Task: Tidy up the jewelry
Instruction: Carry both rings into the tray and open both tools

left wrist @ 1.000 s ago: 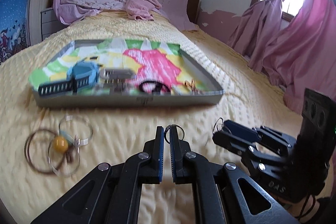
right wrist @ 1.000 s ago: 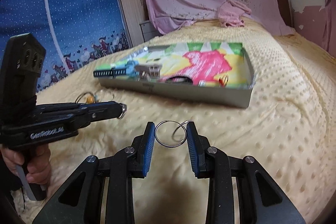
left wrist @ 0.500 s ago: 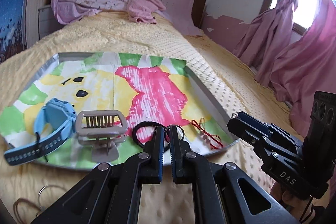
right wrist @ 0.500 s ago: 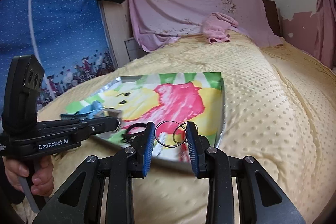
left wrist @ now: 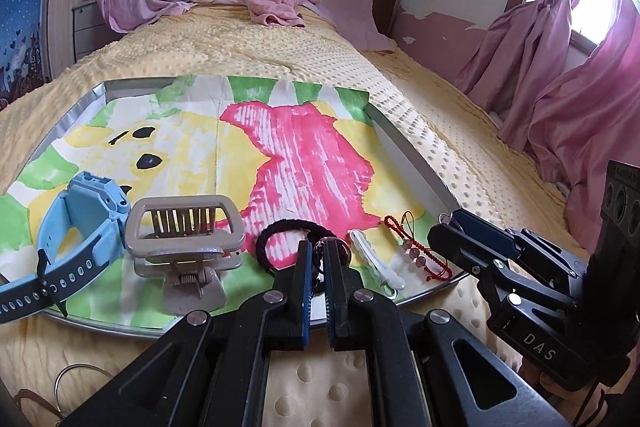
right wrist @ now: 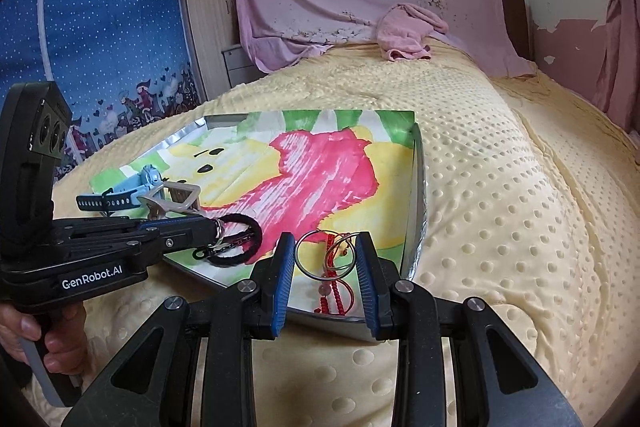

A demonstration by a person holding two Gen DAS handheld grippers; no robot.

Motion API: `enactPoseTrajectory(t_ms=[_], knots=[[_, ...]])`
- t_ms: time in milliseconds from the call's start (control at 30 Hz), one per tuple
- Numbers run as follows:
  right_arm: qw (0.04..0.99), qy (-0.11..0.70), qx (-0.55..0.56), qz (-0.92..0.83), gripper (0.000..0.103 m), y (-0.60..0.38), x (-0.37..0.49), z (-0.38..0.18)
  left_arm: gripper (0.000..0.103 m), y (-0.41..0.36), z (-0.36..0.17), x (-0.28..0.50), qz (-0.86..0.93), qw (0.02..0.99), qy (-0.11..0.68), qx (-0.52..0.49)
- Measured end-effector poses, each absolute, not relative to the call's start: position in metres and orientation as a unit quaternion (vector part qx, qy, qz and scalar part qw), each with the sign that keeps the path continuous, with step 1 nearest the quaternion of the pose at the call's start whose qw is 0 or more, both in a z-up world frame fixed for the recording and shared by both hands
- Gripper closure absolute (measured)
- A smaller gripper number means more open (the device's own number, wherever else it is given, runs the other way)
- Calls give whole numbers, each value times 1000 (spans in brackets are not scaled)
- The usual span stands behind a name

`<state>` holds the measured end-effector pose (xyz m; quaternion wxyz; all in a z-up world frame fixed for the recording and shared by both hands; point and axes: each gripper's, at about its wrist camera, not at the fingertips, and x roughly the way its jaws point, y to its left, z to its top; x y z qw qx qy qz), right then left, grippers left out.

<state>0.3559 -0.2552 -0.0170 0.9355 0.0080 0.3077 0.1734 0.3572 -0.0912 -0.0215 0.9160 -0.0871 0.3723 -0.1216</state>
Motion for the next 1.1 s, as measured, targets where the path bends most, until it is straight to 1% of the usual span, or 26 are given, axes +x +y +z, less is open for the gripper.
enactPoseTrajectory(t_ms=[467, 700, 900, 1033, 1100], knots=[[927, 334, 5, 169, 75, -254, 362, -25, 97, -89, -24, 358, -123, 915, 374, -94], [924, 345, -1, 164, 75, -253, 363, -24, 97, -84, -25, 357, -128, 911, 374, -114], [931, 332, -5, 149, 66, -258, 354, -17, 97, -81, -24, 352, -126, 910, 376, -121], [939, 314, 2, 143, 54, -263, 344, -10, 96, -80, -21, 347, -127, 912, 371, -123], [941, 309, 4, 138, 54, -266, 340, -7, 96, -81, -20, 345, -127, 912, 370, -121]])
